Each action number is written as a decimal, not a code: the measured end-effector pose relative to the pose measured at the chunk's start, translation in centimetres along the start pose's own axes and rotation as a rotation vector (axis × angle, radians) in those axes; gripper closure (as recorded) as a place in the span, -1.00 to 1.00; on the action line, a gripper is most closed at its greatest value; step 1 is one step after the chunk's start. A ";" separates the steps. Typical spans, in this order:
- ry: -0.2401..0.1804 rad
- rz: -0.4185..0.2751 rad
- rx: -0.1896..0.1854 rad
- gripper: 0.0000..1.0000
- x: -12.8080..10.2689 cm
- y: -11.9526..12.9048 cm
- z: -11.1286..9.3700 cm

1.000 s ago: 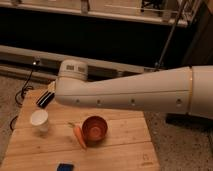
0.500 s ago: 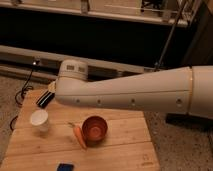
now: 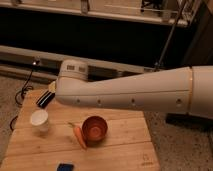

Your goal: Place the pepper in the ceramic cup

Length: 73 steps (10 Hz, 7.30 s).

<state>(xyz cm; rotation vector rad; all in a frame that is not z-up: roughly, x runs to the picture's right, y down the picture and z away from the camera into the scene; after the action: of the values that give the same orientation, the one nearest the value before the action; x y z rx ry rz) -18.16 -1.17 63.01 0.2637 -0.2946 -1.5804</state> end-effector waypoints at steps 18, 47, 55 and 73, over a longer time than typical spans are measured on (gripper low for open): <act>-0.356 -0.450 0.184 -0.60 -14.6 -4.5 8.5; -0.724 -0.545 -0.023 -0.60 -24.2 4.7 15.4; -0.745 -0.524 0.002 0.30 -25.1 4.7 17.2; -0.242 -0.479 0.276 1.00 -2.4 -11.8 12.3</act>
<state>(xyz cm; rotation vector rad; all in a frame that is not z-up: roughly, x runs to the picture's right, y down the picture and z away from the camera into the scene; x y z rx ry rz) -33.45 1.76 70.40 0.3764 -0.6786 -2.0505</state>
